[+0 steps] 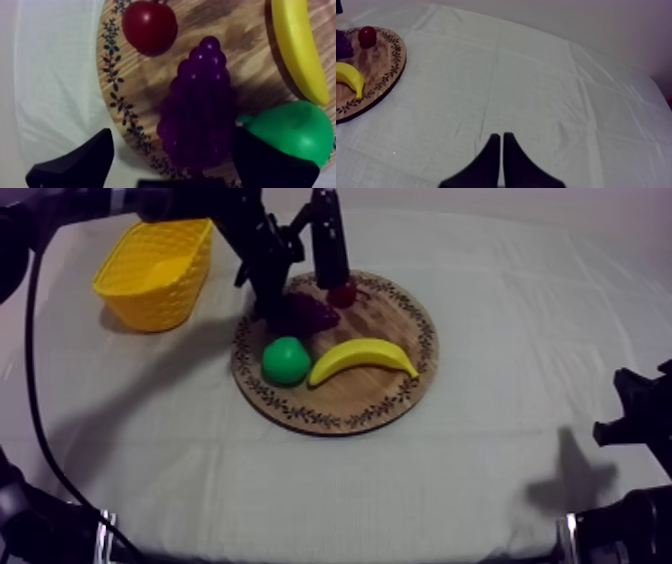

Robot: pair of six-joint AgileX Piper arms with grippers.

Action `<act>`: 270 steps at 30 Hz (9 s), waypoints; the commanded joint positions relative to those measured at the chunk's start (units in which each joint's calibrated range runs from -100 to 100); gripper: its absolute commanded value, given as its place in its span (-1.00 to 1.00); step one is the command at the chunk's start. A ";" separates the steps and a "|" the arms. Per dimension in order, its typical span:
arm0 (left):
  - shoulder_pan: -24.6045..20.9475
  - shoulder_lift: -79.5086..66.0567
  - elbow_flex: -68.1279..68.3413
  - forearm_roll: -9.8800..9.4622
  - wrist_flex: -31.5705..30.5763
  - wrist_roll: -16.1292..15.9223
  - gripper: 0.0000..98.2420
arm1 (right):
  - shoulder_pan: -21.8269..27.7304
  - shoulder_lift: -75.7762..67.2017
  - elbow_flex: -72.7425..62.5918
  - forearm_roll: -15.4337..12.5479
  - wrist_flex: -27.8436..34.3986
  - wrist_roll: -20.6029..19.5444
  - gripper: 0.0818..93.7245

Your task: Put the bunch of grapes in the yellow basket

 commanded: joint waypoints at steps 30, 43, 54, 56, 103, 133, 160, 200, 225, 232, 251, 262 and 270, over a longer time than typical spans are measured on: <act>-0.28 9.37 -5.97 0.85 1.14 0.75 0.71 | 0.01 -0.02 -0.01 0.01 -0.06 0.00 -0.99; -0.36 9.25 -5.02 1.04 -0.74 1.49 0.28 | 0.01 -0.02 -0.01 0.01 -0.06 0.00 -0.99; -0.57 6.31 -1.27 1.25 -4.01 2.18 -0.01 | 0.01 -0.02 -0.01 0.01 -0.06 0.00 -0.99; -0.63 5.08 -0.23 1.27 -4.49 2.23 -0.02 | 0.01 -0.02 -0.01 0.01 -0.06 0.00 -0.99; -3.57 -50.66 42.61 -9.83 -14.56 41.06 -0.11 | 0.01 -0.02 -0.01 0.01 -0.06 0.00 -0.99; -18.76 -36.31 29.58 -10.39 -14.21 40.26 -0.17 | 0.01 -0.02 -0.01 0.01 -0.06 0.00 -0.99; -19.90 -11.50 16.75 -11.18 -22.01 37.09 -0.14 | 0.01 -0.02 -0.01 0.01 -0.06 0.00 -0.99; -20.10 -57.36 55.79 -11.54 -34.80 42.92 -0.42 | 0.01 -0.02 -0.01 0.01 -0.06 0.00 -0.99; -18.30 -115.86 94.02 -5.65 -29.41 34.13 -1.00 | 0.01 -0.02 -0.01 0.01 -0.06 -0.01 -0.99; -19.20 -128.11 95.66 0.21 -23.39 26.22 -1.00 | 0.01 -0.02 -0.01 0.01 -0.06 -0.04 -0.99; -18.73 -135.36 96.86 1.07 -12.69 25.04 -1.00 | 0.01 -0.02 -0.01 0.01 -0.06 0.00 -0.99; -18.74 -135.37 96.70 1.00 -11.84 26.49 -1.00 | 0.01 -0.02 -0.01 0.01 -0.06 0.00 -0.99; -18.74 -135.37 96.69 1.00 -11.82 26.51 -1.00 | 0.01 -0.02 -0.01 0.01 -0.06 0.00 -0.99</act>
